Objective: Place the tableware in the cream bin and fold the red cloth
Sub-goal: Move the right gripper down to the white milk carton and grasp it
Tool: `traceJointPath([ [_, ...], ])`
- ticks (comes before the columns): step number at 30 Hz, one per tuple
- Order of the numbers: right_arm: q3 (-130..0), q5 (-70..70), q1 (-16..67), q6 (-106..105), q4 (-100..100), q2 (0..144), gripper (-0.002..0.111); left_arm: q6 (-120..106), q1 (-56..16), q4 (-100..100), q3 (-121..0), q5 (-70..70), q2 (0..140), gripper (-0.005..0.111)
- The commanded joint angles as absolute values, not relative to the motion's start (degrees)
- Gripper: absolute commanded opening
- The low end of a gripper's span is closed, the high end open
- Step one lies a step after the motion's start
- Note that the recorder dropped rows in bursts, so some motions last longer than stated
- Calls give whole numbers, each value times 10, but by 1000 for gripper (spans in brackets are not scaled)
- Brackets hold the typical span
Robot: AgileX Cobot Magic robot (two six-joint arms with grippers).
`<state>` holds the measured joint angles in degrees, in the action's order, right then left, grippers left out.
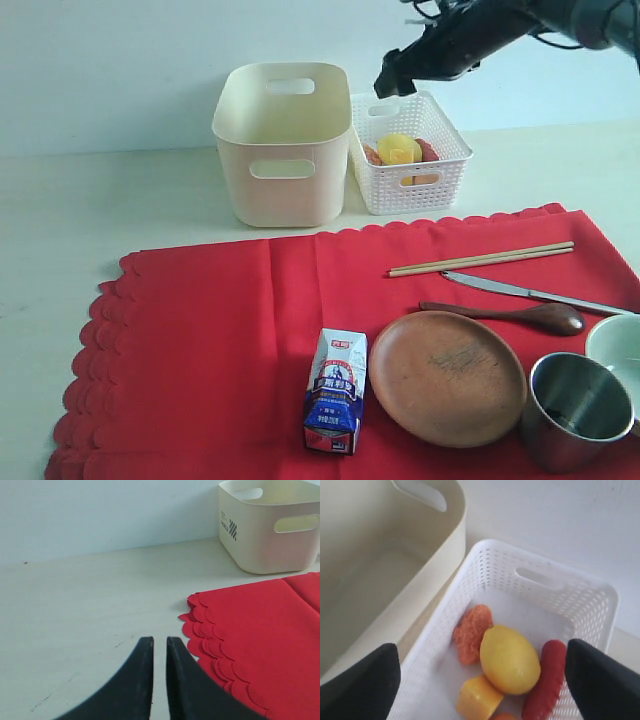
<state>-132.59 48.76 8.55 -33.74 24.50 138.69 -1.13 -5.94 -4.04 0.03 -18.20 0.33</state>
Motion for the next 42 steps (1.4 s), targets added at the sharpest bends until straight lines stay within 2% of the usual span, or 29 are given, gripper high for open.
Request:
traceJointPath([
  [1, -1330, 593, 83, -273, 191, 1339, 80, -13, -63, -44, 0, -179, 0, 12],
  [6, -1330, 699, 83, -231, 160, 1300, 75, -13, -63, -44, 0, -179, 0, 12],
  [13, -1291, 700, 84, -163, 146, 1245, 69, -13, -63, -44, 0, -179, 0, 12],
  [19, -1173, 700, 87, -163, 146, 1178, 69, -13, -63, -44, 0, -179, 0, 12],
  [23, -1048, 700, 87, -163, 147, 1117, 69, -13, -63, -44, 0, -179, 0, 12],
  [27, -919, 633, 103, -165, 142, 1050, 69, -13, -63, -44, 0, -179, 0, 12],
  [34, -762, 573, 207, -150, 119, 974, 69, -13, -63, -44, 0, -179, 0, 12],
  [42, -730, 569, 378, -6, 0, 1000, 69, -13, -63, -44, 0, -179, 0, 12],
])
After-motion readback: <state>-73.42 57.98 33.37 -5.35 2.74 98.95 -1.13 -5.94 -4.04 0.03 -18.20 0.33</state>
